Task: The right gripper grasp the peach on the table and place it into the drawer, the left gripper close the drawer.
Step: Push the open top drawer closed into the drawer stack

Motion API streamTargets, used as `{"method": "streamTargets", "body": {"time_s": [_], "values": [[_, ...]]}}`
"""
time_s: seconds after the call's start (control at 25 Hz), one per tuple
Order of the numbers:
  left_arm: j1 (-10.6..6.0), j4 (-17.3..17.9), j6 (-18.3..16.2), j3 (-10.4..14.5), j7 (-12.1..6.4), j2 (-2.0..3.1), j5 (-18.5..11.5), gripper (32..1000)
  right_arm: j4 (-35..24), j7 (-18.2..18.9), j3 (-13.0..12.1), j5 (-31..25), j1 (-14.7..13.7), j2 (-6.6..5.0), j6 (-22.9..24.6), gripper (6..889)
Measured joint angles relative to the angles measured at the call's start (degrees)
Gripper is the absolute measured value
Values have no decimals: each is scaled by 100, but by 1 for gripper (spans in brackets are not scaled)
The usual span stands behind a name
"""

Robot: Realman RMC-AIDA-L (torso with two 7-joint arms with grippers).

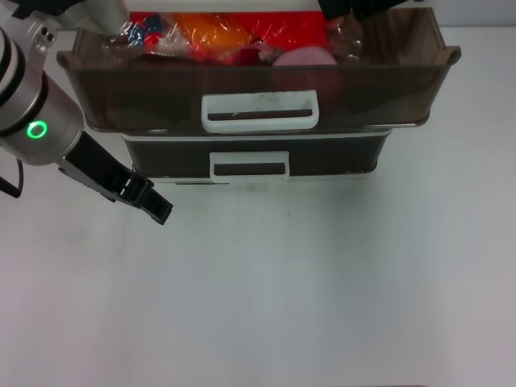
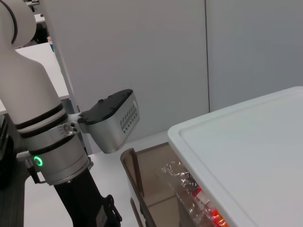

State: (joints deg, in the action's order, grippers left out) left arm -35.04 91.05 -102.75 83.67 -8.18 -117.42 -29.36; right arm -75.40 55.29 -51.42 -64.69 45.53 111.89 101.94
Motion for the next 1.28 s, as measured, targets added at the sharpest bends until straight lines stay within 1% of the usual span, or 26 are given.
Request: {"method": "streamTargets", "body": {"time_s": [0.04,0.28,0.44,0.52,0.6,0.68,0.76,0.84,0.88,0.92,1.0,1.04,1.12,1.2,1.28], "values": [[-1,0,-1,0,0,0,0,815,2,0,0,0,0,0,0,762],[-3,0,-8,0,4,0,0,815,-14,-6,0,0,0,-1,1,880],[0,0,-8,0,5,0,0,815,-44,-28,17,0,-17,-1,1,879],[5,0,-8,0,6,0,0,815,-64,-50,63,1,-30,-3,1,879],[17,0,-9,0,4,0,0,815,-116,-63,164,5,-63,-24,21,879],[27,-1,-8,0,3,0,0,815,-243,-145,342,9,-160,-96,55,879],[32,0,-9,-1,1,0,0,815,-467,-285,511,9,-369,-238,71,878],[44,0,-9,-1,1,0,0,816,-658,-417,616,12,-630,-416,75,878],[54,1,-10,-1,1,0,0,816,-731,-514,649,14,-809,-544,77,878],[63,6,-13,-6,1,0,1,816,-765,-572,667,19,-924,-620,79,878],[76,17,-22,-9,1,0,1,816,-801,-749,676,34,-1224,-826,79,878],[77,23,-23,-9,0,0,0,816,-802,-820,676,88,-1367,-909,81,877],[104,32,-35,-9,0,0,0,816,-777,-902,701,293,-1592,-995,81,877],[157,76,-51,-9,0,0,0,816,-740,-902,738,658,-1754,-1015,89,877],[233,194,-77,-8,0,0,0,816,-724,-824,750,1042,-1831,-1000,95,877]]}}
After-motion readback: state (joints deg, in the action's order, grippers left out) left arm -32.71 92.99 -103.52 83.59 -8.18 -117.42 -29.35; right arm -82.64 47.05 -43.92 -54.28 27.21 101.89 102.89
